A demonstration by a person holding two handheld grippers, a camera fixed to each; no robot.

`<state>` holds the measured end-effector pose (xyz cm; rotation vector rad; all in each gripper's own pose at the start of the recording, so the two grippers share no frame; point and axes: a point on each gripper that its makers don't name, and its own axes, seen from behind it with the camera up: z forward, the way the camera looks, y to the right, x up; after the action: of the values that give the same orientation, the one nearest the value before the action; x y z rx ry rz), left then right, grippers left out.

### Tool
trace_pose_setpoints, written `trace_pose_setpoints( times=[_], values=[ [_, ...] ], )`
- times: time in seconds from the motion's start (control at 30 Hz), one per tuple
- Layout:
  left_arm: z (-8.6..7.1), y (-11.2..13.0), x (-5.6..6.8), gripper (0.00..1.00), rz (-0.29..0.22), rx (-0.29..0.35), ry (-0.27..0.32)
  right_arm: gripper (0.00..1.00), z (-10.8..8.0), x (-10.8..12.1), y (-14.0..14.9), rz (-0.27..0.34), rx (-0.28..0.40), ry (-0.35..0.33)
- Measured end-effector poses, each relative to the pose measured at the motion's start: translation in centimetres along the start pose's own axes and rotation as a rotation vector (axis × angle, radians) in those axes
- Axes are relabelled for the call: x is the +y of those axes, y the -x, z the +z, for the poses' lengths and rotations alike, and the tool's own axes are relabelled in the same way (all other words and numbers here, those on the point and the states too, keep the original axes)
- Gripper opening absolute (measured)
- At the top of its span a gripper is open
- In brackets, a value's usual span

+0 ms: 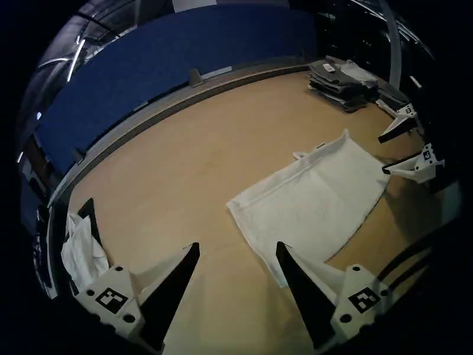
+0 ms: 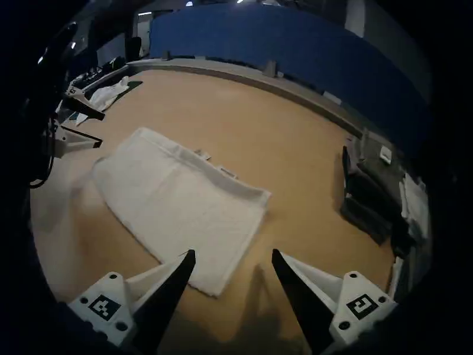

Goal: Fold towel

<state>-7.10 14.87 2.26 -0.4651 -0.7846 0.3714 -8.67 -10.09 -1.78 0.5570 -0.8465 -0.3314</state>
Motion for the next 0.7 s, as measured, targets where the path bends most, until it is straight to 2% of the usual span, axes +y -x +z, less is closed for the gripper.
trace_pose_setpoints(
  times=[0.17,0.33,0.6,0.7],
  values=[
    [-0.4,0.2,0.0,0.96,-0.004,0.003,0.000,1.00,-0.5,-1.4,0.8,0.012,-0.012,-0.097],
    [-0.6,0.3,-0.2,0.96,-0.005,0.002,-0.005,1.00,-0.9,-1.9,1.6,-0.006,-0.037,-0.155],
    [-0.8,0.5,-0.4,0.96,-0.005,0.002,-0.009,0.97,-0.8,-1.9,2.3,-0.020,-0.066,-0.180],
    [-0.8,0.5,-0.4,0.96,-0.006,0.001,-0.009,0.90,-0.7,-2.1,2.8,-0.030,-0.081,-0.191]
  ],
)
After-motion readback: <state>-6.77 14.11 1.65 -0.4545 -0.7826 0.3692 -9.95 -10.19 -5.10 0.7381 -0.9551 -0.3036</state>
